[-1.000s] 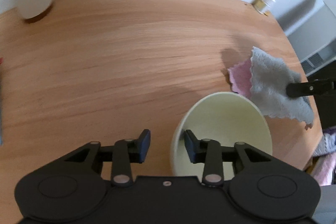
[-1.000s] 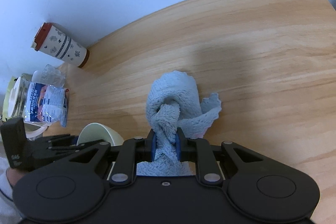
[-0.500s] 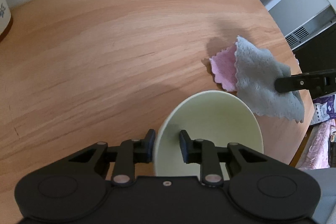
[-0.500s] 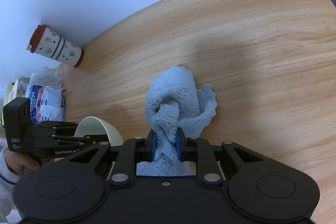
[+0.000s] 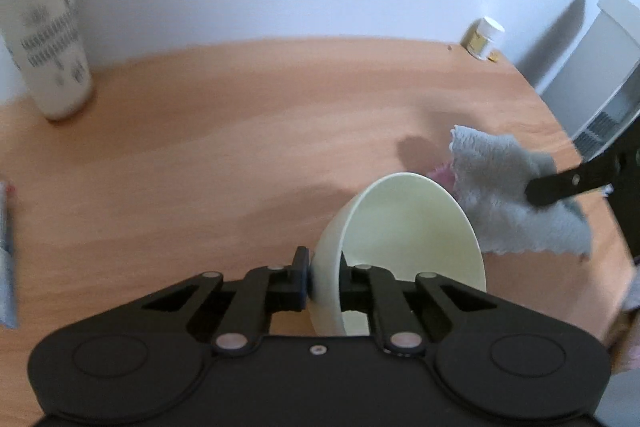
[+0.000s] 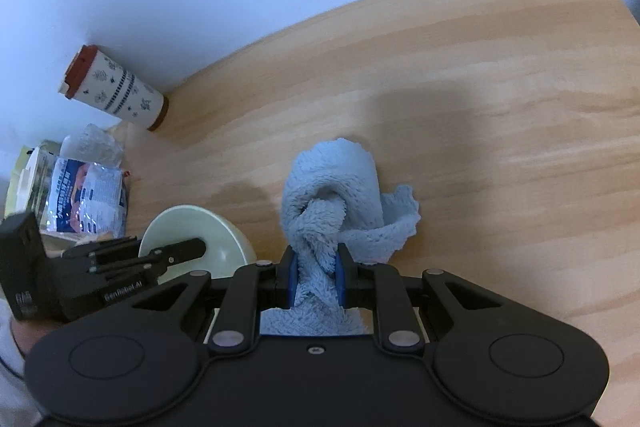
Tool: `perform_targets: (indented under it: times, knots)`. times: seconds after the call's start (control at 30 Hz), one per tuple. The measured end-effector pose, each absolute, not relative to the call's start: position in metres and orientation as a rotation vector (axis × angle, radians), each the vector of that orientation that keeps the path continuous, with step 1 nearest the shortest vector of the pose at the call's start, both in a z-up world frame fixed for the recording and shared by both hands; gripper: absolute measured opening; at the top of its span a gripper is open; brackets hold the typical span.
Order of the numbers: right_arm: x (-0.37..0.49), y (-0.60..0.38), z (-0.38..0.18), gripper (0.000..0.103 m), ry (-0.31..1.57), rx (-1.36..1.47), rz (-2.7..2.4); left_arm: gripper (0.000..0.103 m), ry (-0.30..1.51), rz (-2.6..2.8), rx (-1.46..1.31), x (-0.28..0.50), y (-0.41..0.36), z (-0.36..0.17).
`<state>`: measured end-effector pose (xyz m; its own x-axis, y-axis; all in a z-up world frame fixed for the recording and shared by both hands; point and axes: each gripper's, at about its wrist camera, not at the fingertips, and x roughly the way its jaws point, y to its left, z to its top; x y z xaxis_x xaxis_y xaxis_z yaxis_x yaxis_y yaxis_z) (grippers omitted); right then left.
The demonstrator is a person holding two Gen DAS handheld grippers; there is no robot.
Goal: Clean bowl
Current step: 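Rub the cloth over the bowl rim with the right gripper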
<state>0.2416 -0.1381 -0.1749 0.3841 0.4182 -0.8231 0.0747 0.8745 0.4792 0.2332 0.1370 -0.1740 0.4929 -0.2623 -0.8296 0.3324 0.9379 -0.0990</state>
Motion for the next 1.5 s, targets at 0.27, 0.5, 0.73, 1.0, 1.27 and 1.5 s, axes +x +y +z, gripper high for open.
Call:
perform_targets:
  times: [0.27,0.5,0.73,1.0,1.27,1.5]
  knots:
    - [0.265,-0.125,-0.142,0.021,1.067,0.531,0.335,0.012,0.779,-0.381,0.3,0.196,0.119,-0.164]
    - [0.289,-0.089,-0.14,0.021,1.098,0.542,0.444,0.012,0.692,-0.407,0.442,0.166,0.098,-0.173]
    - [0.293,-0.052,-0.169,0.021,1.223,0.531,0.536,0.011,0.679,-0.402,0.461,0.158,0.095,-0.179]
    - [0.294,-0.054,-0.189,0.021,1.28,0.5,0.518,0.011,0.657,-0.389,0.471,0.15,0.096,-0.183]
    - [0.285,-0.084,-0.223,0.021,1.329,0.583,0.371,0.011,0.662,-0.389,0.457,0.15,0.097,-0.184]
    - [0.274,-0.102,-0.242,0.02,1.369,0.724,0.329,0.011,0.692,-0.448,0.435,0.151,0.097,-0.184]
